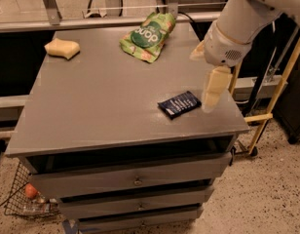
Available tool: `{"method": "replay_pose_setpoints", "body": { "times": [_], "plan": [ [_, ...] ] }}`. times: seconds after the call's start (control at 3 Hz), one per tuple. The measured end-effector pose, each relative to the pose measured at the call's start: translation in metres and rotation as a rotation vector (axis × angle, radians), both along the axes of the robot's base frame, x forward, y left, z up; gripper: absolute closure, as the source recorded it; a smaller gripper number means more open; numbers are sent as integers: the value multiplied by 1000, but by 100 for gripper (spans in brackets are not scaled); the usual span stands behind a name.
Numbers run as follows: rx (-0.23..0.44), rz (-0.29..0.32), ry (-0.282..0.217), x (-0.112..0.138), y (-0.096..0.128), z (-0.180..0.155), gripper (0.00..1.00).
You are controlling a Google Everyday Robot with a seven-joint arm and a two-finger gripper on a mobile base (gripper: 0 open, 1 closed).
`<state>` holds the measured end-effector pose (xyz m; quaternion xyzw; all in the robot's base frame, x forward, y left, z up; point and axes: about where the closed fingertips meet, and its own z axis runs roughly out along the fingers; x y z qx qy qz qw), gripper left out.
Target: Move rxbar blueberry near green rice chip bag
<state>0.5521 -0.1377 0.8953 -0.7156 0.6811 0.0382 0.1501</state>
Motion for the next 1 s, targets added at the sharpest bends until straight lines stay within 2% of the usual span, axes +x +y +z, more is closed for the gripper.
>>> {"method": "replay_pose_setpoints", "body": {
  "times": [0.33, 0.67, 1.0],
  "plan": [
    [-8, 52, 63, 5, 15, -30, 0],
    [-12, 74, 110, 6, 25, -54, 0],
    [0, 81, 162, 5, 29, -78, 25]
  ]
}}
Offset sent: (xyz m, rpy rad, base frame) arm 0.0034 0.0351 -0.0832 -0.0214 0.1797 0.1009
